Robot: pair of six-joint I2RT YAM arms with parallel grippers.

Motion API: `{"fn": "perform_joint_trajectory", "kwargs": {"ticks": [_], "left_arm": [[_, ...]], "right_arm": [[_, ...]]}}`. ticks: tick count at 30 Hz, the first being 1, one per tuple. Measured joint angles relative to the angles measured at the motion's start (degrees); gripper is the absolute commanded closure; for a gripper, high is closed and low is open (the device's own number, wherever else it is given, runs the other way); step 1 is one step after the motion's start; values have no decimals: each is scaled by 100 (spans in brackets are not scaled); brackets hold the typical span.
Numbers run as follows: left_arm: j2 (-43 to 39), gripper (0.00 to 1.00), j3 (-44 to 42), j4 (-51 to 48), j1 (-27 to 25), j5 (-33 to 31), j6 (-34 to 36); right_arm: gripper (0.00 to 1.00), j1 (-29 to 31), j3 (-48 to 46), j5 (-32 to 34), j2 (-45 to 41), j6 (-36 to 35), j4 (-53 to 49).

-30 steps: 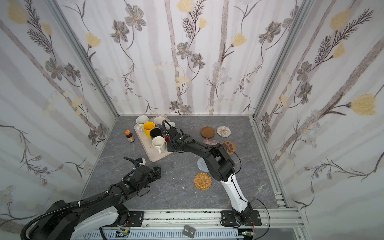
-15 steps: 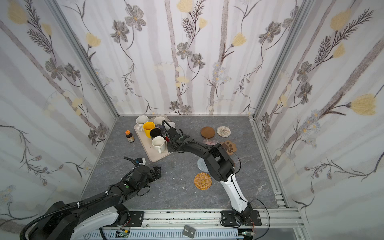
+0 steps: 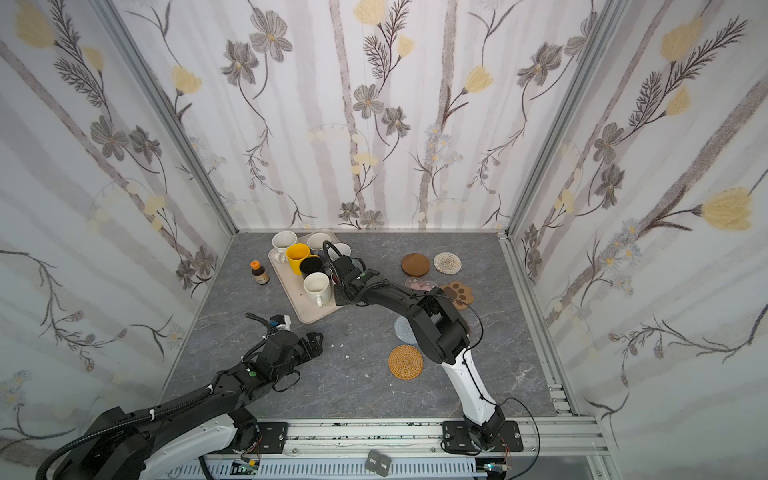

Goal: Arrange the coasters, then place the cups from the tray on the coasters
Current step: 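Grasp the red-lined white mug rim with the right gripper and lift, then carry the red-lined mug with the right gripper onto the large brown coaster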

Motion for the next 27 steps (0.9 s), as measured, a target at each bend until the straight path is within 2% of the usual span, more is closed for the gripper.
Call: {"fn": "perform_joint_trajectory", "kwargs": {"ticks": [14,27], "left_arm": [[-518,0,33,-11,2,186,422],[-391,0,321,-50,-33,520,435]], "right_arm": [[100,221,-507,15,-756,-79,-61],[100,192,-2232,129,-2210,24,328]]}}
